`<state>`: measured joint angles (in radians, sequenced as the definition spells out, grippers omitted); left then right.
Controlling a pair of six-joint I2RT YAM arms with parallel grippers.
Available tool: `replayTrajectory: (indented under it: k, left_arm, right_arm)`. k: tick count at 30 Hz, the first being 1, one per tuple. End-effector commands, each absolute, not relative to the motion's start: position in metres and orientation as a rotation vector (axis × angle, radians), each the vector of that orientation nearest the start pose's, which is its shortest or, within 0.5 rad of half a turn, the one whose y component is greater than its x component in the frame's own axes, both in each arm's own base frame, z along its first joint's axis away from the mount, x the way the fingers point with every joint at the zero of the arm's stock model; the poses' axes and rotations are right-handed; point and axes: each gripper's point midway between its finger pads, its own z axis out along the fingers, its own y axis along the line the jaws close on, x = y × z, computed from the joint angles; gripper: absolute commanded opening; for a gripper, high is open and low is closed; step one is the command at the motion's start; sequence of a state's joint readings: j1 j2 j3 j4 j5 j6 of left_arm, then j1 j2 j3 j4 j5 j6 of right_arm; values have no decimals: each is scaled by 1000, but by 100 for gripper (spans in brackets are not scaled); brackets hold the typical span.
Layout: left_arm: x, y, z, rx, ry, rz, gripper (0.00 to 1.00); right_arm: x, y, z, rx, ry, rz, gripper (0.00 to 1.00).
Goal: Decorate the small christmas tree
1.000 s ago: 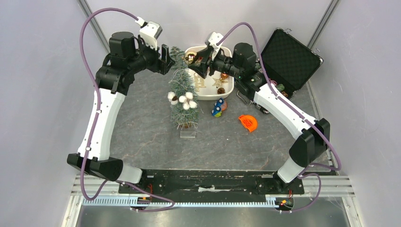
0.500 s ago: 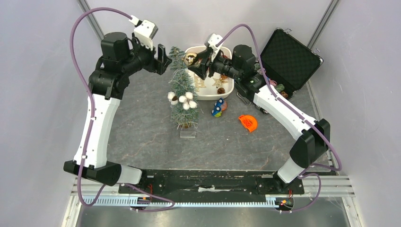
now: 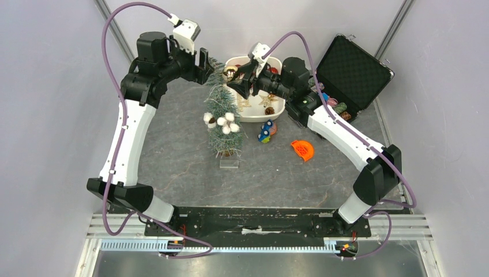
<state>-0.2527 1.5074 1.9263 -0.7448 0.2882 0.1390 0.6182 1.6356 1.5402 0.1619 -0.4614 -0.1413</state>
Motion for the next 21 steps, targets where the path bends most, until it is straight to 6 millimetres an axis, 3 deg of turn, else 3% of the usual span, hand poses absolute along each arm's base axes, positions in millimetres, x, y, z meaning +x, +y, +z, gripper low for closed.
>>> replayTrajectory:
  k: [1, 14, 21]
  left_arm:
    - [397, -149, 429, 523, 1765, -363, 78]
    - [390, -152, 426, 539, 1767, -394, 61]
    - [386, -153, 427, 546, 1762, -404, 56]
  right_arm:
    - [377, 359, 409, -878, 1210, 721, 26]
    - [378, 355, 392, -873, 1248, 702, 26]
    - [375, 353, 399, -873, 1230, 703, 26]
